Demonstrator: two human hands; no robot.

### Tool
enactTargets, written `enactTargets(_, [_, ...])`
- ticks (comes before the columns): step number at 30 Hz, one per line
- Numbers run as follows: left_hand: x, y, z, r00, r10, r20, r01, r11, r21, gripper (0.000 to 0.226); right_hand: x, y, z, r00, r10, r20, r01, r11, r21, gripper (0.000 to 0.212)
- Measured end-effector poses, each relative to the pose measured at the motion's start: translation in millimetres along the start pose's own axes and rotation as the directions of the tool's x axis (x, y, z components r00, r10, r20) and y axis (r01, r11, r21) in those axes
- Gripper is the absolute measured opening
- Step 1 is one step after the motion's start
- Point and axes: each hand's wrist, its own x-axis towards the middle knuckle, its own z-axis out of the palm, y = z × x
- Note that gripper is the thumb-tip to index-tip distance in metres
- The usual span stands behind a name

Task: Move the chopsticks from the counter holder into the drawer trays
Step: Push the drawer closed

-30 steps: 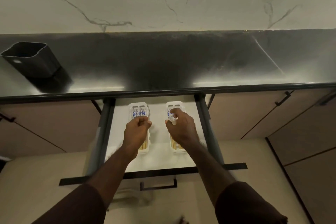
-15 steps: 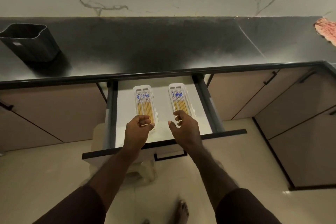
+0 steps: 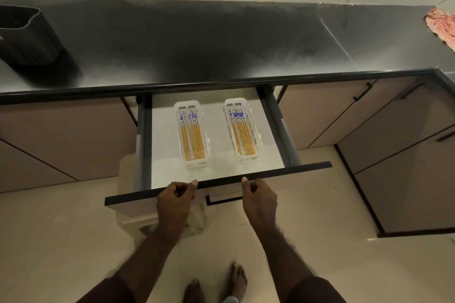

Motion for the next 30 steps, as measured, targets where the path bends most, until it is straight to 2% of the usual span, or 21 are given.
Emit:
enactTargets(6, [4, -13, 4, 0.993, -0.118, -0.007, 0.118, 0.993, 0.006, 0.02, 6, 15, 17, 0.982, 0.173, 0.074, -0.182, 0.974, 0.138, 0.037])
enactTargets(12, [1, -19, 6, 0.996, -0.08, -0.045, 0.083, 0.993, 0.083, 0.022, 14, 26, 32, 0.9, 0.395, 0.184, -0.434, 0.852, 0.293, 0.042])
enactTargets(14, [2, -21, 8, 0.996, -0.083, -0.036, 0.086, 0.992, 0.097, 0.018, 17, 27, 35, 0.872, 0.424, 0.243, -0.487, 0.797, 0.357, 0.038])
enactTargets(16, [3, -22, 8, 0.994, -0.105, -0.018, 0.106, 0.99, 0.093, 0.004, 21, 26, 38, 0.847, 0.441, 0.298, -0.532, 0.725, 0.437, 0.032])
enactTargets(20, [10, -22, 13, 0.986, -0.166, 0.024, 0.164, 0.983, 0.081, 0.026, 33, 17, 43, 0.821, 0.456, 0.345, -0.571, 0.638, 0.516, 0.03])
enactTargets(23, [25, -21, 18, 0.981, -0.193, 0.021, 0.192, 0.979, 0.07, 0.021, 46, 11, 47, 0.792, 0.446, 0.417, -0.609, 0.53, 0.59, 0.031])
enactTargets(27, [43, -17, 23, 0.937, -0.337, 0.095, 0.336, 0.942, 0.02, 0.008, 70, 3, 55, 0.728, 0.444, 0.523, -0.674, 0.321, 0.666, 0.034])
enactTargets(30, [54, -17, 33, 0.907, -0.415, 0.074, 0.419, 0.906, -0.049, 0.011, 92, -2, 66, 0.704, 0.463, 0.539, -0.688, 0.257, 0.679, 0.033])
